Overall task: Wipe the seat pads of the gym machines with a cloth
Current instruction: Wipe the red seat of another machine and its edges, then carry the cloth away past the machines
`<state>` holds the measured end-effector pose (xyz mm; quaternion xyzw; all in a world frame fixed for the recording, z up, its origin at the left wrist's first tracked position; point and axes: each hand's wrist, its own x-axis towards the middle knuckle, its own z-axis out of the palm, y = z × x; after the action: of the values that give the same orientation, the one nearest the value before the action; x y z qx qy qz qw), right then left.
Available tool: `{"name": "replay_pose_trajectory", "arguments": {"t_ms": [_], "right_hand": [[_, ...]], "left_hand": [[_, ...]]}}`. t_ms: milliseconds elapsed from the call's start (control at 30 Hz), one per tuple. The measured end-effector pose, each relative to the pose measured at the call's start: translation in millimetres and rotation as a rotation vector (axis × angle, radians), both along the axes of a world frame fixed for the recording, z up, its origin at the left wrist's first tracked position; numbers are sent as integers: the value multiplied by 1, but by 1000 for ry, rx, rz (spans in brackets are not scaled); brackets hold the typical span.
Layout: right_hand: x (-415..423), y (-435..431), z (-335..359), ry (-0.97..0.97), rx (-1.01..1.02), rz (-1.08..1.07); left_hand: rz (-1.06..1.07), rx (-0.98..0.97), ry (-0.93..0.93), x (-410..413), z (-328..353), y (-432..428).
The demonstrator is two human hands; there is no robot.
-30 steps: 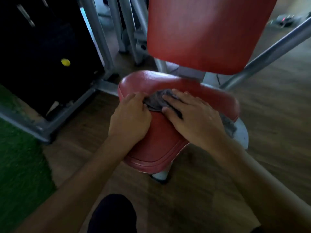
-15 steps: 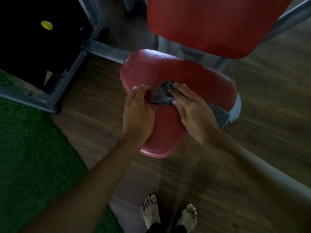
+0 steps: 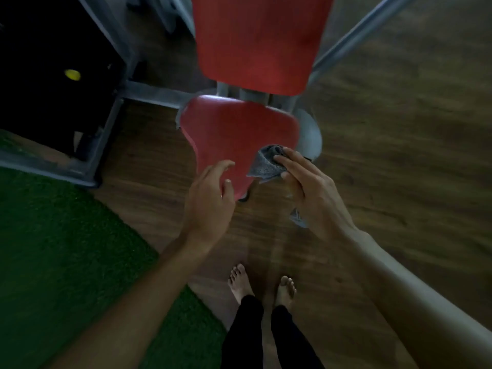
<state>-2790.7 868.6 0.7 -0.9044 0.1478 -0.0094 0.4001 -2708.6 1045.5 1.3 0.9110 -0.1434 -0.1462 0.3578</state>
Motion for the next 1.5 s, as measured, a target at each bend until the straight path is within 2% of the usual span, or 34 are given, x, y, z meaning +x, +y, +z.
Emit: {"name": "replay_pose_trajectory", "arguments": {"t_ms": [200, 433, 667, 867, 1133, 1333, 1500], "right_hand": [[-104, -15, 111, -66, -5, -164], [-242, -70, 201, -169, -6, -410], [-421, -134, 245, -284, -124, -601], [-553, -205, 267, -294, -180, -776], [-611, -328, 272, -296, -230, -883], [-579, -468, 265, -266, -216, -873], [-532, -592, 272, -281, -72, -869]], "left_hand": [[-253, -48, -61, -71, 106, -34], [-486, -38, -177, -168, 191, -112], [-726, -101, -266, -326, 247, -215], [-910, -170, -315, -440, 282, -326], [-1026, -179, -355, -486, 286, -467], [-966, -142, -335, -455, 272, -599], [-867, -105, -309, -405, 281, -711]]}}
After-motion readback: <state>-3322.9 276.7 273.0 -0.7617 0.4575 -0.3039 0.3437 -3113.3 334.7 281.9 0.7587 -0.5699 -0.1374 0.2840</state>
